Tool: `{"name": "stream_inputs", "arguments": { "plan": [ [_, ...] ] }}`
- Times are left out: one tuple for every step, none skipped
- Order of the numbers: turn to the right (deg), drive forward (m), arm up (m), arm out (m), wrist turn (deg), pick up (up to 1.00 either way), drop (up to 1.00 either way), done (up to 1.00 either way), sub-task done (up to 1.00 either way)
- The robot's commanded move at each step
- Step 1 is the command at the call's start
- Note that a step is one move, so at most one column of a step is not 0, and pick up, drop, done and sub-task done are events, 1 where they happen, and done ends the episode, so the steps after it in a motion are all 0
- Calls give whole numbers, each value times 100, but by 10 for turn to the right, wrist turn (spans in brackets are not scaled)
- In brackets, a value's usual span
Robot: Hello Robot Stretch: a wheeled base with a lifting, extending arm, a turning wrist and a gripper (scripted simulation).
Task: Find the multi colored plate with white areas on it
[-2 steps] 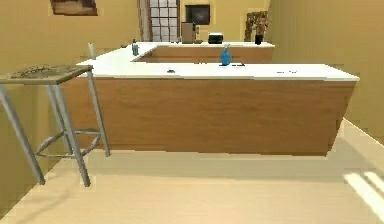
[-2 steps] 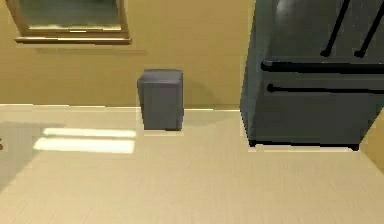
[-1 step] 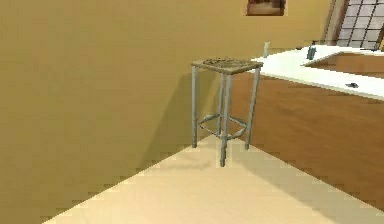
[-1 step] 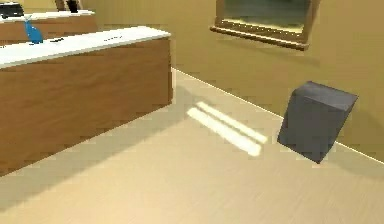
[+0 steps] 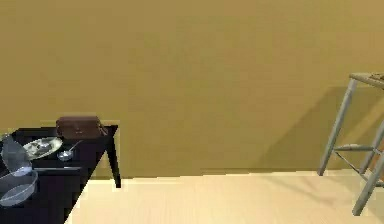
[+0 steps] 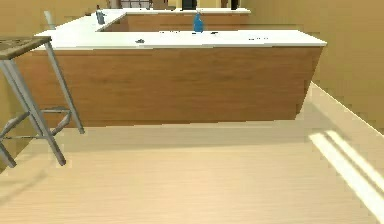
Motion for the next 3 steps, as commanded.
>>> {"name": "stream_inputs", "arguments": {
  "plan": [
    [0,70,0,0,0,0,0,0,0],
    [-450,0,0,0,0,0,0,0,0],
    [-210,0,0,0,0,0,0,0,0]
  ]
}}
